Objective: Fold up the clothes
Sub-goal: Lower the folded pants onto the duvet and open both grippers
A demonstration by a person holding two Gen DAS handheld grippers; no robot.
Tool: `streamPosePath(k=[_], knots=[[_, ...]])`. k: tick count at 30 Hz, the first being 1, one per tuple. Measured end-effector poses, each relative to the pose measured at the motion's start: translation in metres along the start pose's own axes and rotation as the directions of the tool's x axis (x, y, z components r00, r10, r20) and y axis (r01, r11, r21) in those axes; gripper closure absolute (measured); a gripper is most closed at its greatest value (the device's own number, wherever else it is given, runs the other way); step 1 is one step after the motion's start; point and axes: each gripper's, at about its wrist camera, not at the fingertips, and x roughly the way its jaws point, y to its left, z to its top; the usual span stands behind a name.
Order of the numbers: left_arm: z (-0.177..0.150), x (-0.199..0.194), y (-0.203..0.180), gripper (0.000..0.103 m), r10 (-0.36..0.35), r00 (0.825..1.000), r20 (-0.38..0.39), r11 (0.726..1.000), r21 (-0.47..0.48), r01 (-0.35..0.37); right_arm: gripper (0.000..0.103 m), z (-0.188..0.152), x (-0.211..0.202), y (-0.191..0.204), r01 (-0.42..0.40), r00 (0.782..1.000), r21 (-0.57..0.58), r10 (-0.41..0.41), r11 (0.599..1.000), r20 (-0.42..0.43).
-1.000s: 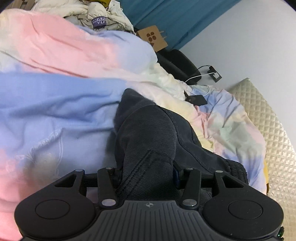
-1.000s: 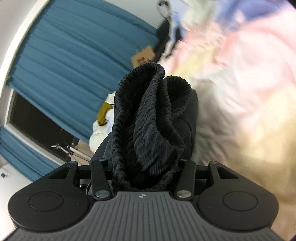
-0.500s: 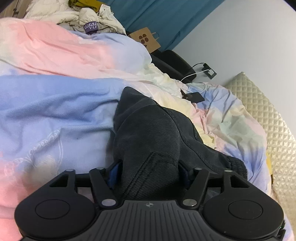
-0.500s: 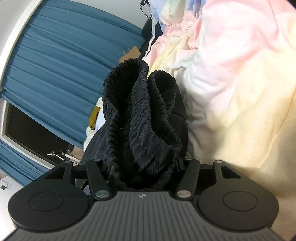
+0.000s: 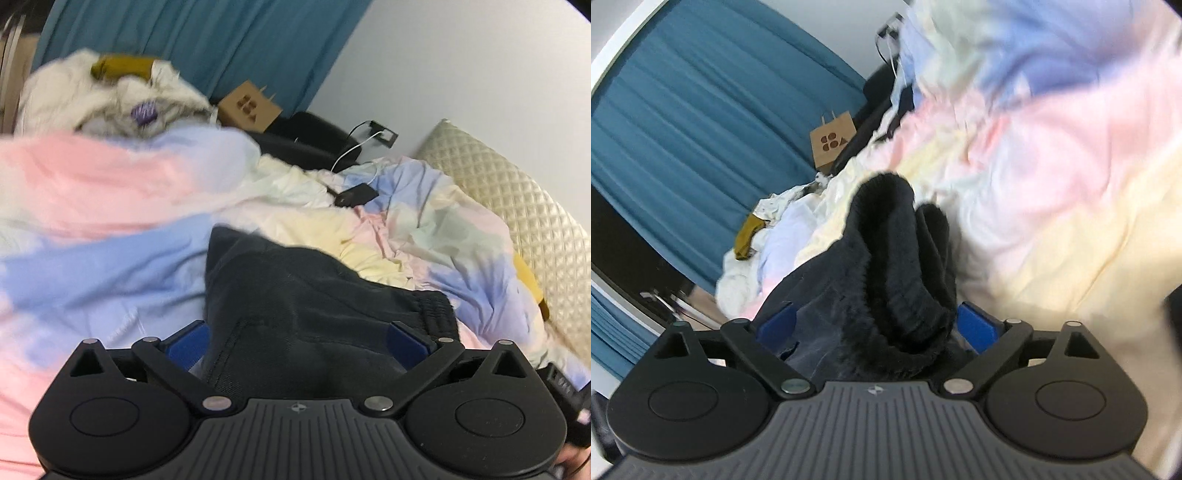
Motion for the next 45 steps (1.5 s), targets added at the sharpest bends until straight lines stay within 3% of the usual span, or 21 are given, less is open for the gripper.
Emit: streamPosePath(k=[6, 12, 21, 25, 34, 38, 45], knots=[[0.005, -0.063, -0.024, 0.000, 0.023, 0.999, 0.037, 0.998, 0.066, -0.025, 0.000, -0.008, -0.050, 0.054, 0.057, 0.998, -0.176, -0.049, 0.983, 0.047], [0.005, -0.124, -0.041, 0.000, 0.059, 0.995, 0.075, 0.989, 0.133, -0.068, 0.000, -0.024, -0.097, 0.113, 0.086, 0.995, -0.346, -0.063, 0.934, 0.078], [-0.011, -0.212, -0.050, 0.000, 0.101, 0.986, 0.136, 0.971, 0.203, -0.128, 0.000, -0.059, -0.139, 0.178, 0.121, 0.989, -0.438, -0.072, 0.891, 0.127], [-0.028, -0.241, -0.056, 0.000, 0.141, 0.972, 0.189, 0.950, 0.250, -0.187, 0.000, -0.082, -0.153, 0.203, 0.156, 0.984, -0.484, -0.093, 0.861, 0.152], [-0.055, -0.271, -0.038, 0.000, 0.123, 0.976, 0.179, 0.954, 0.251, -0.166, 0.000, -0.129, -0.170, 0.238, 0.212, 0.972, -0.532, -0.119, 0.819, 0.204], [-0.066, -0.270, -0.026, 0.000, 0.150, 0.972, 0.179, 0.948, 0.254, -0.193, 0.000, -0.144, -0.167, 0.241, 0.252, 0.962, -0.538, -0.148, 0.804, 0.229], [-0.072, -0.266, -0.014, 0.000, 0.181, 0.970, 0.166, 0.944, 0.247, -0.218, 0.000, -0.156, -0.155, 0.234, 0.269, 0.959, -0.522, -0.178, 0.809, 0.220]])
